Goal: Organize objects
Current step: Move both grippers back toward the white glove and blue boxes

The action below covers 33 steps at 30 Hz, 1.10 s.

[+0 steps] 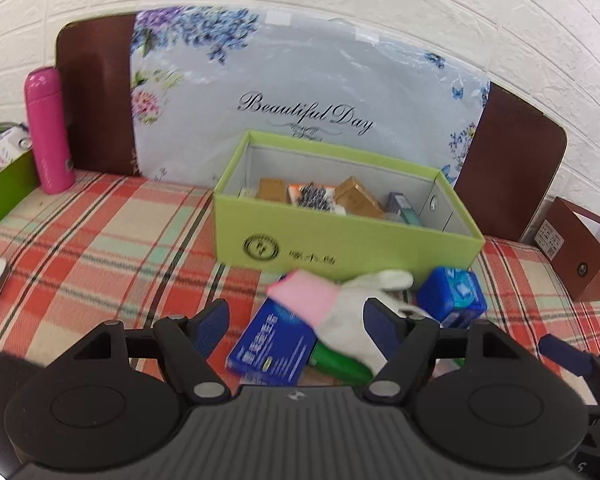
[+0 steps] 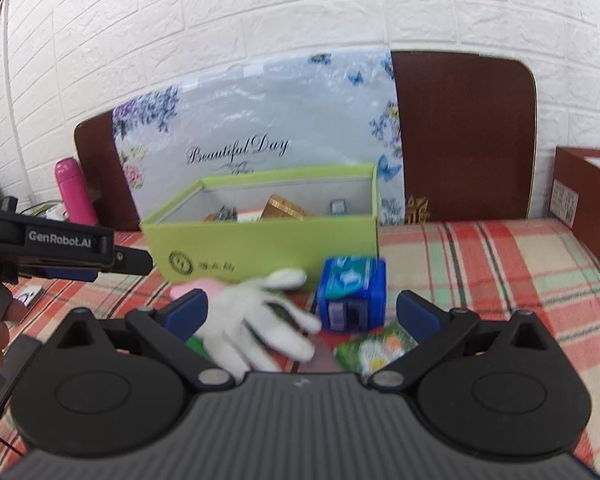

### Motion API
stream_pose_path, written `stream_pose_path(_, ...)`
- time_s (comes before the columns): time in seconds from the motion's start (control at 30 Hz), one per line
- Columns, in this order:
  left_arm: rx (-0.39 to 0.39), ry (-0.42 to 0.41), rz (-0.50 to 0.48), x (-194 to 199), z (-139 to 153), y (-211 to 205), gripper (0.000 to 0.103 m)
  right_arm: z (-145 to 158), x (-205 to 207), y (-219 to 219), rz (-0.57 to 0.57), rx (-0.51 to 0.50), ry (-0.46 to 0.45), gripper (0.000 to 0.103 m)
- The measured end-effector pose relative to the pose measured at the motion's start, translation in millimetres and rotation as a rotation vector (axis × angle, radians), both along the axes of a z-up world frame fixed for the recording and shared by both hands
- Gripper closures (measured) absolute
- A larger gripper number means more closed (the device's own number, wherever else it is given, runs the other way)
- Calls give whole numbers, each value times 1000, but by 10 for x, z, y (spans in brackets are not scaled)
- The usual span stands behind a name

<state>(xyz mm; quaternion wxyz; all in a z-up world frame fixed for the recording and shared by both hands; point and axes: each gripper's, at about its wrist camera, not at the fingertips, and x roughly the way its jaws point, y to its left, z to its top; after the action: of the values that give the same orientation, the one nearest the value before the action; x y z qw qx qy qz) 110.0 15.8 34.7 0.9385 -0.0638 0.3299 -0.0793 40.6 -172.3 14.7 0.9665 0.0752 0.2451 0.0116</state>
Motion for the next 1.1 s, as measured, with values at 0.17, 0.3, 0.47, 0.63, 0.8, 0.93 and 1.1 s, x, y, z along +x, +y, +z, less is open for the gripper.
stream_pose_path(0.17,3,27,16,-151,-211,117,26,-188,-162,138,28,-13,52,1)
stream_pose_path(0.3,16,48,12,-208,-394,182,26,-315,-211,319,70,-39,75,11)
stream_pose_path(0.47,22,42,0,-205,-480,230,26,-440,-101,565,163,-97,77,28)
stream_pose_path(0.63,45,27,-27,-61,-518,151,26,-504,87,747,203,-195,57,40)
stream_pose_path(0.8,139,12,-96,160,-589,-24,26,-560,135,697,247,-147,126,85)
stream_pose_path(0.93,207,40,-125,358,-701,-112,26,-499,12,523,223,-68,138,85)
stream_pose_path(1.1,146,87,-118,354,-742,29,37,-420,-96,232,215,128,198,85)
